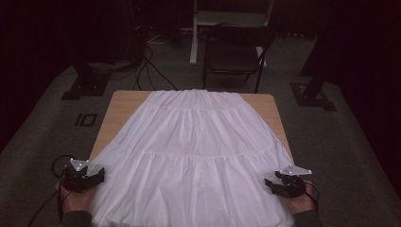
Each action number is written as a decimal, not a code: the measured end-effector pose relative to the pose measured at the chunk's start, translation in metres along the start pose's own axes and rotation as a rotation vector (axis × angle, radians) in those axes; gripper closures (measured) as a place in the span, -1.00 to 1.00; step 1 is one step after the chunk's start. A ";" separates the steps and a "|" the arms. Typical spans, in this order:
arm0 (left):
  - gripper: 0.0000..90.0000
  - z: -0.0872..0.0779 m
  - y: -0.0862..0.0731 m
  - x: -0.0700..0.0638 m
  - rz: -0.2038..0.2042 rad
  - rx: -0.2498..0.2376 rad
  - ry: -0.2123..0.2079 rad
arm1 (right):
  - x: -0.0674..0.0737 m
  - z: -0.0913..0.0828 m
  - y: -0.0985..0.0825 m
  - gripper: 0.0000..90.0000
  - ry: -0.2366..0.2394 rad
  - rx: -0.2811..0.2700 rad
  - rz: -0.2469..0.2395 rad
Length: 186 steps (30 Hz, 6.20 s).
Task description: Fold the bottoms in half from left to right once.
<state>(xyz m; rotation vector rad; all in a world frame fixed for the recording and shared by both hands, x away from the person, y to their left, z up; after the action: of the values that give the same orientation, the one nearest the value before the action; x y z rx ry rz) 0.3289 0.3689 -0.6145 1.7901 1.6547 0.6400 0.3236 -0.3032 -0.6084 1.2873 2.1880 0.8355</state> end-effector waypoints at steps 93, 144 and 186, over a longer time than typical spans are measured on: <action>-0.03 0.034 0.079 -0.298 0.267 0.014 -0.660 | 0.036 -0.042 0.085 0.96 0.066 -0.186 0.007; 0.95 0.064 0.056 -0.247 0.246 0.119 -0.479 | 0.060 0.038 0.050 0.33 -0.008 0.034 0.103; 0.19 0.052 0.057 -0.212 0.142 0.007 -0.470 | 0.096 0.056 0.098 -0.06 0.006 0.014 0.012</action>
<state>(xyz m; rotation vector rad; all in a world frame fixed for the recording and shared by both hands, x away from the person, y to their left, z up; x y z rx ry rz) 0.3840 0.1511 -0.5976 1.8963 1.2234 0.2419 0.3761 -0.1666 -0.5876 1.3075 2.1970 0.8307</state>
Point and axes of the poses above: each handheld gripper's, and its own axes: z roughly forward along the jaws, y roughly out of its top, x roughly to its left, the point moved 8 cm from there along z, roughly forward along the jaws, and after that the axes turned 6 degrees about -y, right-handed, at the moved point
